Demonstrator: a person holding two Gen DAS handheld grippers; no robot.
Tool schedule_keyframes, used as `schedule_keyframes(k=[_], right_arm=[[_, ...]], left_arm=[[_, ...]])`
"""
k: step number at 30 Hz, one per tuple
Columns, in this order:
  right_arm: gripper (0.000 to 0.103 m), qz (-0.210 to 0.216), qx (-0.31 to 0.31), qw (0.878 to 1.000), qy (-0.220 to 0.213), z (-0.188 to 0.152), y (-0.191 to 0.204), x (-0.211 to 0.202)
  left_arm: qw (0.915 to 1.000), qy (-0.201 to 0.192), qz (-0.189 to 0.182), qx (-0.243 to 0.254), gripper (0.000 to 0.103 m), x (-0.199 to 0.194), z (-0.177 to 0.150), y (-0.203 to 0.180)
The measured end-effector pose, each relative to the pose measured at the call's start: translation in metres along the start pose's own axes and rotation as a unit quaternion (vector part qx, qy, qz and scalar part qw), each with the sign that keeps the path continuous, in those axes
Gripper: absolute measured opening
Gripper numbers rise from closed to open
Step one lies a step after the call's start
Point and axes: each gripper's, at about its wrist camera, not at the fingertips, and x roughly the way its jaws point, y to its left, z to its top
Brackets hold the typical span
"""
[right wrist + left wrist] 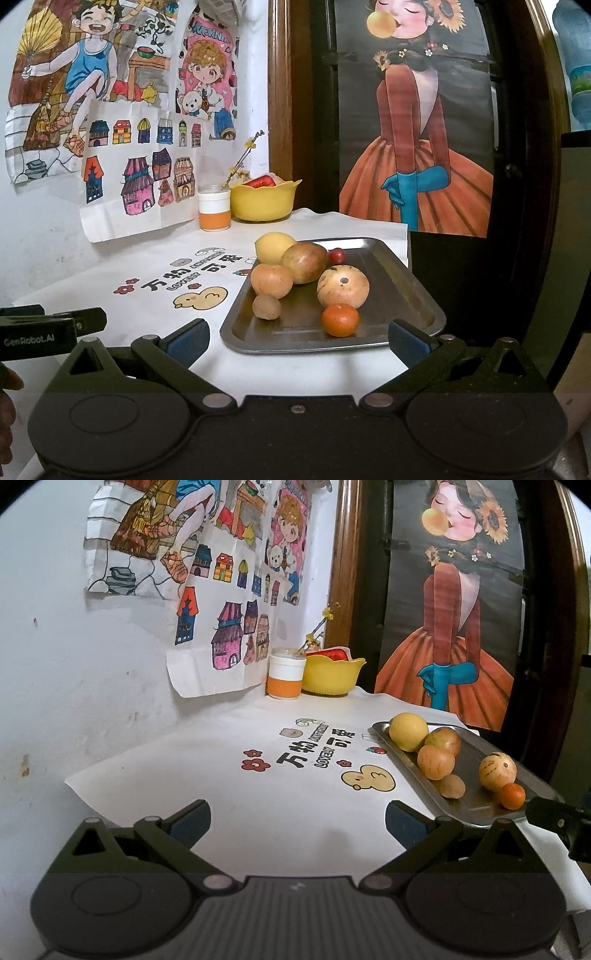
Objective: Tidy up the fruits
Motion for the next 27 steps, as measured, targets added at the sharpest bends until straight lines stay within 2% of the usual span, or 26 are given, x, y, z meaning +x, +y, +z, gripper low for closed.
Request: schedule_keyframes(k=[27], right_arm=[[0.102,0.004,0.002,1.000,0.013,-0.0055,0.0063,0.0032]], left_arm=[[1.0000,0.003,-0.001,0.004,0.103,-0.0030,-0.0052,0.0013]])
